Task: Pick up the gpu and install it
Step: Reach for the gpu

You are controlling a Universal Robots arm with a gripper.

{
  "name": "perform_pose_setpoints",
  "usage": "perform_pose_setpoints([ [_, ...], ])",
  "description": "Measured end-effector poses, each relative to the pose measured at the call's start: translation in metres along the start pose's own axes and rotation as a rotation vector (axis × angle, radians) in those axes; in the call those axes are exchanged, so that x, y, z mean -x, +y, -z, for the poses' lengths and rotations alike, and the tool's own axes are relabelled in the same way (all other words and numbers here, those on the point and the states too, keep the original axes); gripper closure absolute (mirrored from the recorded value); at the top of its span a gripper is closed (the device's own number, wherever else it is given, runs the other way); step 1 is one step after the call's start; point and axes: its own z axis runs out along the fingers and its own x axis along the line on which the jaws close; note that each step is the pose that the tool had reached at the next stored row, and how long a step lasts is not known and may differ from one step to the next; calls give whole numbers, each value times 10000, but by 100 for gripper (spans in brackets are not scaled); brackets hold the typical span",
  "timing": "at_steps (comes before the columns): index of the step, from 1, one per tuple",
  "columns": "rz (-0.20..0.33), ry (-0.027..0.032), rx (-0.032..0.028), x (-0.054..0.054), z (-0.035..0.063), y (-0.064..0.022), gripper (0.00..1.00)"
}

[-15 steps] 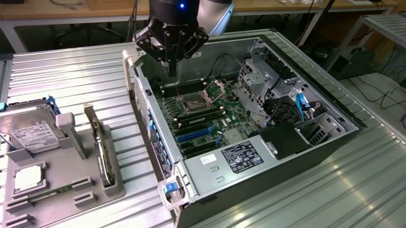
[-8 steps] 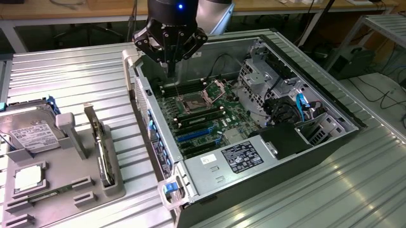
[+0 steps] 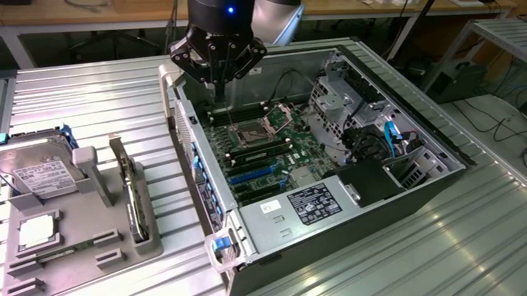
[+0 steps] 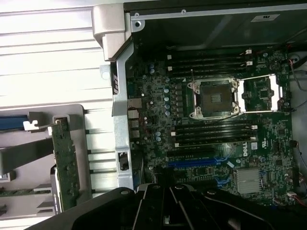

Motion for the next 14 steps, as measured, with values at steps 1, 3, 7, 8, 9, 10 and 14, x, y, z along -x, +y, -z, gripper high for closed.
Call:
perform_pose_setpoints([
  [1, -1, 2, 0, -5, 0, -2, 89],
  [3, 0, 6, -1, -12, 0, -4, 89],
  [7, -1, 11, -1, -34, 0, -13, 89],
  [8, -1, 11, -1, -42, 1, -17, 89],
  [9, -1, 11, -2, -53, 1, -21, 89],
  [10, -1, 11, -1, -63, 1, -24, 89],
  [14, 1, 11, -1, -103, 3, -41, 89],
])
